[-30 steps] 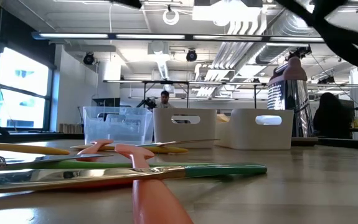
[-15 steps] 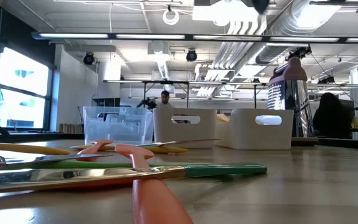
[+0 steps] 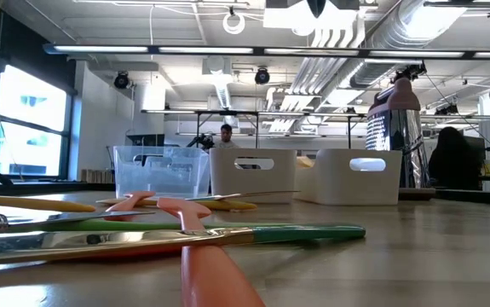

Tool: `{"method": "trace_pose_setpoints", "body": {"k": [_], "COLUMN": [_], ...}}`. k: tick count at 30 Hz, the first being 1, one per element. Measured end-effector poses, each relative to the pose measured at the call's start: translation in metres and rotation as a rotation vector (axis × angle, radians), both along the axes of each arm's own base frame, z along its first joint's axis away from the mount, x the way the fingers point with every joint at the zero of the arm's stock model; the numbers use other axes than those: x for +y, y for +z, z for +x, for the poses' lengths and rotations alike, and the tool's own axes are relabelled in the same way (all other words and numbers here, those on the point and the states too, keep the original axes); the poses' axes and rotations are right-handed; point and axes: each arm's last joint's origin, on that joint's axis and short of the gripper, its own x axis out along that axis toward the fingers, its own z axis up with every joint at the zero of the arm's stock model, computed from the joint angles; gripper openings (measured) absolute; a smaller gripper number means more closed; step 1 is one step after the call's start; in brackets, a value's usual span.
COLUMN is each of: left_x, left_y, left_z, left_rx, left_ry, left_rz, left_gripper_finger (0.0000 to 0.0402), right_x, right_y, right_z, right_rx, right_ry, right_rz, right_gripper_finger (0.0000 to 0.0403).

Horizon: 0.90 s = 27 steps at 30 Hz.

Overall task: Pick & Place Kitchen Items
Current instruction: Put the black serving spoon into the transparent bin

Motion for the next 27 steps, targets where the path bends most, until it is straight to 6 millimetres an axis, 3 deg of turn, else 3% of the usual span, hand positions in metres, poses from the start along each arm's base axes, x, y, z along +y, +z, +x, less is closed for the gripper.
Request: {"method": "trace_pose_setpoints", "body": {"k": [8,27], "left_x": [0.0041,0.0027], "left_y": [0.0053,0.0079], "left_z": [0.0002,0.0015], "left_rx": [-0.049,-0.086], "left_ry": [0.131,0.110], "left_rz": [0.010,-0.007], "left_gripper_finger": [0.0121,0.0121], "right_x": [0.0002,0.0002], "right_y": [0.0004,0.0007], "right_z": [0.0002,0.0003], "right_rx": [-0.001,-0.002], "right_ry": [0.007,0.008], "right_rz": [-0.011,-0.017], "right_gripper_finger": [0.0020,0.0020]}}
